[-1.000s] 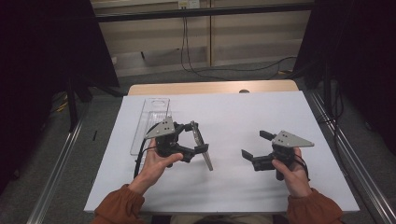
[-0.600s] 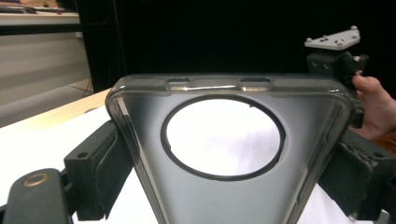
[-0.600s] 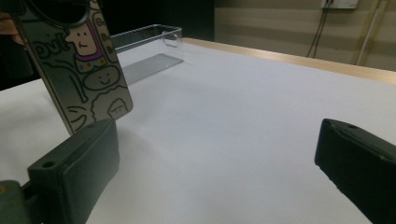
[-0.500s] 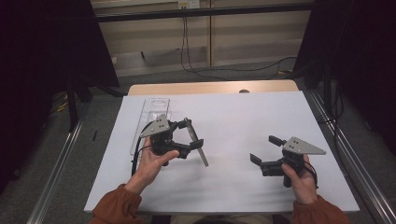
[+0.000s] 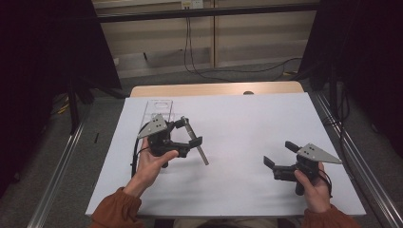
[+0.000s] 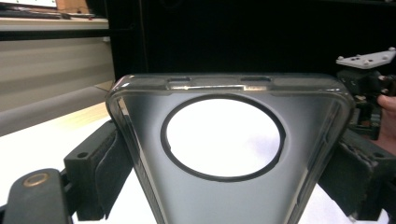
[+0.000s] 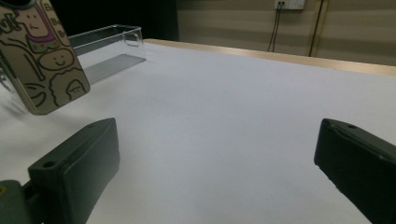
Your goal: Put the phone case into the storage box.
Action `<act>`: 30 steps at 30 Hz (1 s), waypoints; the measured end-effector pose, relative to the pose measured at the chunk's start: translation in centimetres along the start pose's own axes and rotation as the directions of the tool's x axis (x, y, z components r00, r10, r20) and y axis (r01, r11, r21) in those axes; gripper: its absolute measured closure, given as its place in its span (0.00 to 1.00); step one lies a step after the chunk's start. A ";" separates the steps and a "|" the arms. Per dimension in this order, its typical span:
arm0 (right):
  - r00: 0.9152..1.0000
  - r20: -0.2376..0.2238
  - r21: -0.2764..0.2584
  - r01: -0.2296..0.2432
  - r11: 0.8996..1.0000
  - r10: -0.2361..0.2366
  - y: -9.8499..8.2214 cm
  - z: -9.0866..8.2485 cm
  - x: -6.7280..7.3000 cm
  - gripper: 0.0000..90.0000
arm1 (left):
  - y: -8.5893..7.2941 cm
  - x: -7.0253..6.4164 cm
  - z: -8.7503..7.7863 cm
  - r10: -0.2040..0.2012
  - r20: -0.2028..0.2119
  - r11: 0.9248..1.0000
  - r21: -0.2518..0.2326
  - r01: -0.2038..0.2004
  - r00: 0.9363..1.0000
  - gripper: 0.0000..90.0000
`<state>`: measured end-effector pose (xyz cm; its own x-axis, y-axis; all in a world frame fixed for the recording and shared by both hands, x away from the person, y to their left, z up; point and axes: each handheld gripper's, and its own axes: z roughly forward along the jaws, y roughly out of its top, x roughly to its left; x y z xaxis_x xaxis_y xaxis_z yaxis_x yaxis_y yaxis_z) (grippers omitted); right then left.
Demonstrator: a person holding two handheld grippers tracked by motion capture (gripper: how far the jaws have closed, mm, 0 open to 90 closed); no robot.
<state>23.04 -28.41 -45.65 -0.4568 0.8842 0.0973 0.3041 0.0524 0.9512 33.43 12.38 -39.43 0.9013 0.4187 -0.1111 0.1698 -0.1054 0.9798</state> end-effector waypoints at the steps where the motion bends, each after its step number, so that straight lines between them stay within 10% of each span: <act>1: 1.000 0.008 0.003 0.004 1.000 -0.004 -0.1 -0.2 0.0 0.00 | 0.1 0.0 -0.1 0.000 -0.002 1.000 0.000 0.000 1.000 0.14; 30: 0.994 0.105 -0.012 -0.011 1.000 0.012 -1.8 -3.7 -2.0 0.00 | 2.8 1.0 -2.1 -0.009 -0.161 0.999 -0.033 0.004 0.987 0.13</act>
<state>20.29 -32.00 -46.46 -0.3632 0.9285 0.0773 0.2986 0.0374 0.9536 33.96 14.42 -36.48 0.8237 0.5595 -0.0922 0.1605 -0.0741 0.9842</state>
